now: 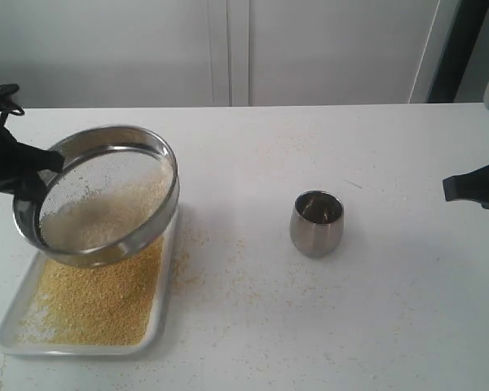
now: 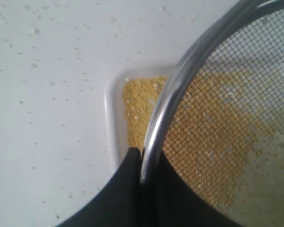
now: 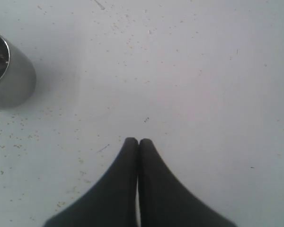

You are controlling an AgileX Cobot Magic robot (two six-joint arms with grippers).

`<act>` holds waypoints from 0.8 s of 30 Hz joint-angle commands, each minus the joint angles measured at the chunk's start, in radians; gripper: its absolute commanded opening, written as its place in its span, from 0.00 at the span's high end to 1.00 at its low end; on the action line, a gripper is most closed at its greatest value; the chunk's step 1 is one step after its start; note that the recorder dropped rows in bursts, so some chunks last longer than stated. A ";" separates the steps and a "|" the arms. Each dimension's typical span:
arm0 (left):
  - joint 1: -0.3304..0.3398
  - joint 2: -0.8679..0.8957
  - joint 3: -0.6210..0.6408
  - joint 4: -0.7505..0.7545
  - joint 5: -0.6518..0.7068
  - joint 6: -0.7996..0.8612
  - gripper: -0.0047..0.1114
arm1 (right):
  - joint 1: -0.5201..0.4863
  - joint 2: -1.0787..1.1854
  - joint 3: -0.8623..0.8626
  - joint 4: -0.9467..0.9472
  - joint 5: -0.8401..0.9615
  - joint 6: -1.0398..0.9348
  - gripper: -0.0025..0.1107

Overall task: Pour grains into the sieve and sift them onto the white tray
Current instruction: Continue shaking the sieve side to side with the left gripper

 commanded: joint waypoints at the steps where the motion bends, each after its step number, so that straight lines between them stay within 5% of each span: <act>1: -0.007 -0.009 -0.001 -0.028 0.213 0.231 0.96 | -0.004 -0.007 -0.005 0.000 -0.006 -0.003 0.98; 6: 0.039 -0.009 -0.024 -0.028 0.254 -0.025 0.96 | -0.004 -0.007 -0.005 0.000 -0.006 -0.003 0.98; 13: 0.012 -0.022 -0.071 -0.056 0.542 0.074 0.96 | -0.004 -0.007 -0.005 0.000 -0.006 -0.003 0.98; 18: -0.058 -0.007 -0.077 0.185 0.359 -0.030 0.96 | -0.004 -0.007 -0.005 0.000 -0.006 -0.003 0.98; 21: 0.032 0.042 -0.220 0.292 0.402 -0.243 0.96 | -0.004 -0.007 -0.005 0.000 -0.006 -0.003 0.98; 24: 0.069 0.055 -0.258 0.129 0.486 -0.091 0.96 | -0.004 -0.007 -0.005 0.000 -0.006 -0.003 0.98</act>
